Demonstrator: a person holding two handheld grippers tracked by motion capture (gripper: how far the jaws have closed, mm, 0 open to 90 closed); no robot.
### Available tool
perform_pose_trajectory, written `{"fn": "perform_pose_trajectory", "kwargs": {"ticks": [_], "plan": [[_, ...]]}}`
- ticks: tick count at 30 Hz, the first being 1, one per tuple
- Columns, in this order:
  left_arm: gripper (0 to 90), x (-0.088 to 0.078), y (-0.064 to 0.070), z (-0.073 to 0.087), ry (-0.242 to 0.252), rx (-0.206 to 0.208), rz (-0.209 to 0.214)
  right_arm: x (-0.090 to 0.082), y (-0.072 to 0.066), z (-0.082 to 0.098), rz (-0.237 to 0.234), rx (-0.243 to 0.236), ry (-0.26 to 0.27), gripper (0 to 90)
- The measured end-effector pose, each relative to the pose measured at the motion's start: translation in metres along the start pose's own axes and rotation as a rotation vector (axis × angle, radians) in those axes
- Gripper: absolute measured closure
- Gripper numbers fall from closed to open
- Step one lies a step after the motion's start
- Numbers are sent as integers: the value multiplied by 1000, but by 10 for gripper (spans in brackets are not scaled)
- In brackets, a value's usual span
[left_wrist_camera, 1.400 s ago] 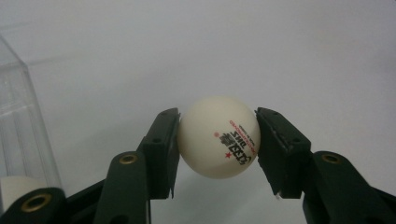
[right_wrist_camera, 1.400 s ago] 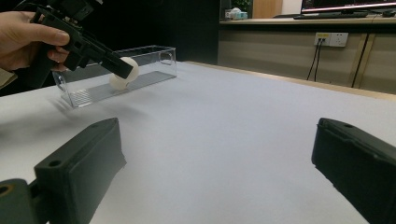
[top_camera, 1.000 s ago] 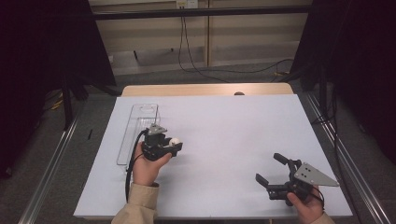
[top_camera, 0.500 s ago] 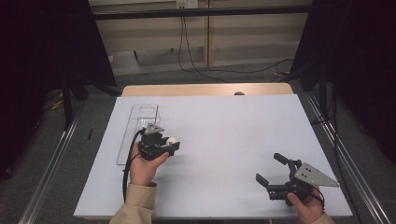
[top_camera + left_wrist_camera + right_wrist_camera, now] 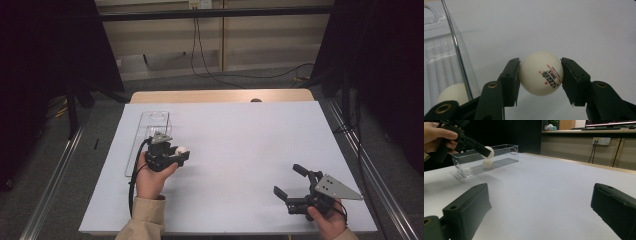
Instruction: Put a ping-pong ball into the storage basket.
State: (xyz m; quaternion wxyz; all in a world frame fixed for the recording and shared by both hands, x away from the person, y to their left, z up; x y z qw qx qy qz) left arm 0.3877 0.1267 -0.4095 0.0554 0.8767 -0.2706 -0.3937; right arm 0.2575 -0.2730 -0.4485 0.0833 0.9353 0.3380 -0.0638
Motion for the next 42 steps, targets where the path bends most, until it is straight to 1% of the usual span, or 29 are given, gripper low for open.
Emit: {"fn": "perform_pose_trajectory", "kwargs": {"ticks": [1, 2, 26, 32, 42], "plan": [[512, 0, 0, 0, 0, 0, 0, 0, 0, 0, 0, -1, 0, 17], [512, -1, 0, 0, 1, -9, 3, 0, 0, 0, -1, -1, 0, 17], [512, -11, -7, -2, 10, -21, -7, 0, -1, 0, -2, 0, -1, 18], [512, -14, -9, -2, 16, -30, -12, 0, -1, 0, -4, 1, -1, 18], [512, -17, -12, -2, 11, -35, -14, 0, -1, 0, -5, -2, 0, 18]]}}
Point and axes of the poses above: each handheld gripper's, and its own axes: x roughly forward along the jaws, z roughly out of its underside, y roughly to its right, the point moved 2 cm from there along x, roughly forward along the jaws, and after that the axes turned 12 degrees about -x, right-handed, at the moved point
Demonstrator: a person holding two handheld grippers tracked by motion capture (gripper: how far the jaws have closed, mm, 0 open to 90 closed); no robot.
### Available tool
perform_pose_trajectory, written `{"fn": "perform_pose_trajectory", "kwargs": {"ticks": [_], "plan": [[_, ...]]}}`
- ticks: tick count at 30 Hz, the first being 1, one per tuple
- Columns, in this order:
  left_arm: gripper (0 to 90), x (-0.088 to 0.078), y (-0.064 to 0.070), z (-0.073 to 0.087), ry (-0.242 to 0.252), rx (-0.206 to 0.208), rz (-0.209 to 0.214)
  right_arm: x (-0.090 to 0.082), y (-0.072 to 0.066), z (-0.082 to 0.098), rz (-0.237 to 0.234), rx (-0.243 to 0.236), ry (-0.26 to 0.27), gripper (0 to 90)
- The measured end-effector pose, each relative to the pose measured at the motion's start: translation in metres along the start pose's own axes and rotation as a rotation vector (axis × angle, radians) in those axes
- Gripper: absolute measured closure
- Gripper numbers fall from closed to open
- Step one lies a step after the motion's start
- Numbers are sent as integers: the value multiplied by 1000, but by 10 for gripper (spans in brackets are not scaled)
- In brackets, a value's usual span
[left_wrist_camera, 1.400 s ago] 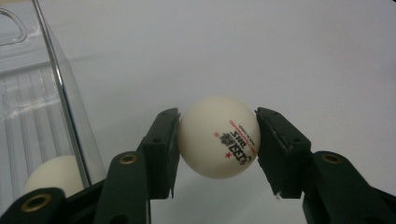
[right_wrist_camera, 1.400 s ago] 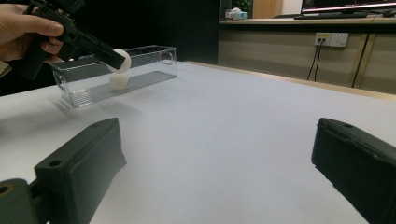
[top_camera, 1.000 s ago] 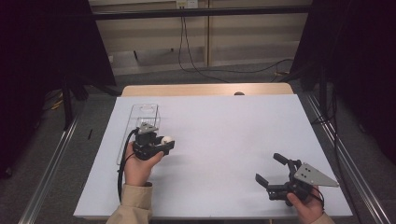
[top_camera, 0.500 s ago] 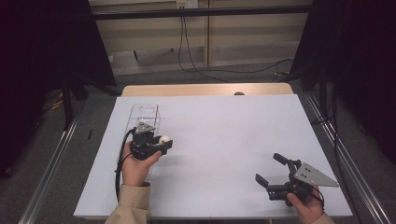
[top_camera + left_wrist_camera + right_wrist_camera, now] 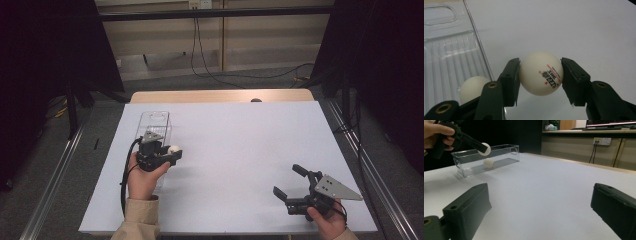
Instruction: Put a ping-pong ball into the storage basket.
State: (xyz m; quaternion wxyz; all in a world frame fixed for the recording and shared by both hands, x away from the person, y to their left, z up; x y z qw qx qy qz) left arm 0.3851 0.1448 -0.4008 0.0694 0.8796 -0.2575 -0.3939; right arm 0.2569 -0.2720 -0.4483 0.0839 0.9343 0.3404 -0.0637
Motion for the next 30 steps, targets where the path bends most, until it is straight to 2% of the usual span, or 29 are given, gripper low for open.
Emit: {"fn": "perform_pose_trajectory", "kwargs": {"ticks": [30], "plan": [[512, -9, -6, -2, 14, -16, -11, 0, 0, 0, 1, -1, 0, 18]]}}
Point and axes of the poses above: each handheld gripper's, and its own axes: x roughly forward along the jaws, z roughly out of its underside, y roughly to its right, the point moved 2 cm from there along x, roughly forward along the jaws, and after that the axes turned 12 degrees about -x, right-handed, at the moved point
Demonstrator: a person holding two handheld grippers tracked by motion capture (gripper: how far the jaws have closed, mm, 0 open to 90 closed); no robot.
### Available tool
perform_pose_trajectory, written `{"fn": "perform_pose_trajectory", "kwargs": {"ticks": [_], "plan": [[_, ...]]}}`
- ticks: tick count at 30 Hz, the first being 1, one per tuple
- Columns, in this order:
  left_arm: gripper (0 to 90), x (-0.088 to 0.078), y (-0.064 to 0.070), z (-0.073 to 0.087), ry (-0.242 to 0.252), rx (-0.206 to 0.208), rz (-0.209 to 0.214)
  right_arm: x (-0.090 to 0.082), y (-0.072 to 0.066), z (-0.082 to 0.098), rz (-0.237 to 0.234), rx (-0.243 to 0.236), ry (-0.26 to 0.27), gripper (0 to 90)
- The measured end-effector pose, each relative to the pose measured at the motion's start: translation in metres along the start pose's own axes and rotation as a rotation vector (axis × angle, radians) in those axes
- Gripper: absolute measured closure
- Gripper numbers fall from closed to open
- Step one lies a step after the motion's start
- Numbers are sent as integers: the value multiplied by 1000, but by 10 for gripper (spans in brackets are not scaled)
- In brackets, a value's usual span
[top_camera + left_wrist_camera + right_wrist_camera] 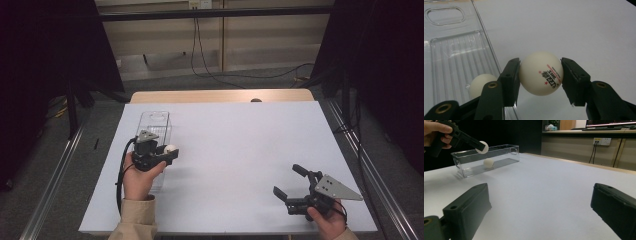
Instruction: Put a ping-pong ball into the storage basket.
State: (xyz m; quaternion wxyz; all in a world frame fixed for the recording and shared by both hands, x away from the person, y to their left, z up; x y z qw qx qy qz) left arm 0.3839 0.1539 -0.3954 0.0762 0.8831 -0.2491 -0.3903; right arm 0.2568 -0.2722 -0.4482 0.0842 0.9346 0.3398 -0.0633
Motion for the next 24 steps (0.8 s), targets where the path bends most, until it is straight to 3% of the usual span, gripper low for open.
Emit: {"fn": "perform_pose_trajectory", "kwargs": {"ticks": [24], "plan": [[512, -8, -6, -2, 18, -10, -12, 0, 0, 0, 0, -2, 2, 18]]}}
Point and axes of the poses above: each handheld gripper's, and its own axes: x roughly forward along the jaws, z roughly out of its underside, y roughly to its right, the point moved 2 cm from there along x, roughly forward along the jaws, and after that the axes turned 12 degrees about -x, right-handed, at the moved point
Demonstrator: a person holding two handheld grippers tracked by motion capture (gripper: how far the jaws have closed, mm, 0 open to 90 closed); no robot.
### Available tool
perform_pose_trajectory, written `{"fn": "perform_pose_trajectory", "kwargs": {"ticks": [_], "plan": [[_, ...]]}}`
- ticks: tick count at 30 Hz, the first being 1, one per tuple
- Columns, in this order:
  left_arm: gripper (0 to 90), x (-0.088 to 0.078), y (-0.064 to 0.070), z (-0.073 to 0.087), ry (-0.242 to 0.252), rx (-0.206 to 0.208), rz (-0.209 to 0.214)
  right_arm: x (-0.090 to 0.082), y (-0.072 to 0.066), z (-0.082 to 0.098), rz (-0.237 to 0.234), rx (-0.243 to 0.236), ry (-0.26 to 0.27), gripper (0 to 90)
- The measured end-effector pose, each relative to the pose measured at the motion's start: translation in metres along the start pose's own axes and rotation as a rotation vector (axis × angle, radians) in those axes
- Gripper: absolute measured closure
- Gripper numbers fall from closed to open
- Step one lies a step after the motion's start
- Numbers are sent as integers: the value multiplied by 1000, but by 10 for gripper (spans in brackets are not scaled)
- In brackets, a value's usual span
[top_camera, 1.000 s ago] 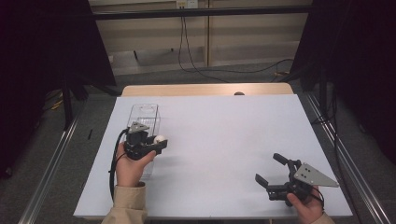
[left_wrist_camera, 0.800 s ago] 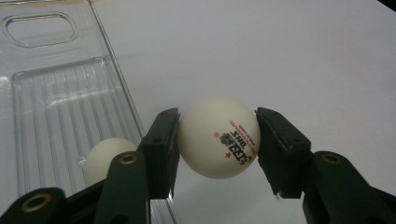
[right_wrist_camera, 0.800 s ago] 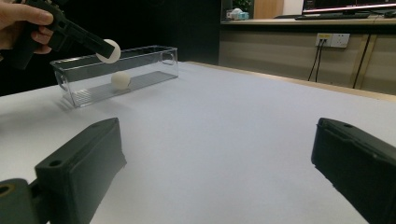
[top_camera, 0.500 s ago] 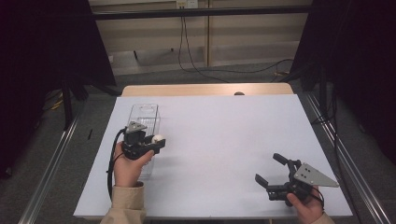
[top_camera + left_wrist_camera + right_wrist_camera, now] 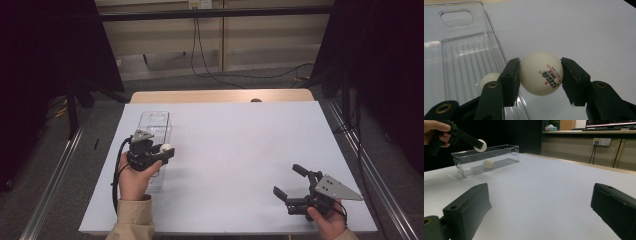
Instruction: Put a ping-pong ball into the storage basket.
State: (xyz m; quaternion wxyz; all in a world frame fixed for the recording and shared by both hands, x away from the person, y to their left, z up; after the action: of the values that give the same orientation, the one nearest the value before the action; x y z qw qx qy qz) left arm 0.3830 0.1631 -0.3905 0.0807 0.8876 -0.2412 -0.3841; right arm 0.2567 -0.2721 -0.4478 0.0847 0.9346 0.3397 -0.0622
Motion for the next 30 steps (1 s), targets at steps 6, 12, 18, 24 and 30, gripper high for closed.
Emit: {"fn": "perform_pose_trajectory", "kwargs": {"ticks": [6, 12, 18, 24, 30], "plan": [[512, -2, -2, -1, 0, 2, -7, 0, 0, 0, 1, 0, 0, 18], [512, -4, -4, -1, 3, 2, -13, 0, 0, 0, 0, 0, 0, 19], [512, -6, -5, -1, 8, -3, -17, 0, 0, 0, 0, 1, 0, 19], [512, -7, -7, -1, 16, -10, -21, 0, 0, 0, 1, 1, 1, 19], [512, -10, -11, -1, 19, -14, -29, 0, 0, 0, 0, 0, 1, 19]]}}
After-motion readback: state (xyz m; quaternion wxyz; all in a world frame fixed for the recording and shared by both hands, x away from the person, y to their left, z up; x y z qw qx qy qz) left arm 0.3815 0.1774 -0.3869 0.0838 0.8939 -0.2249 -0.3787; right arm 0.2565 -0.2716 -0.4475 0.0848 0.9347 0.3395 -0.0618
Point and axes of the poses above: each handheld gripper's, and its own axes: x roughly forward along the jaws, z roughly out of its underside, y roughly to its right, the point moved 2 cm from there along x, roughly forward along the jaws, and after that the axes turned 12 degrees about -x, right-handed, at the moved point
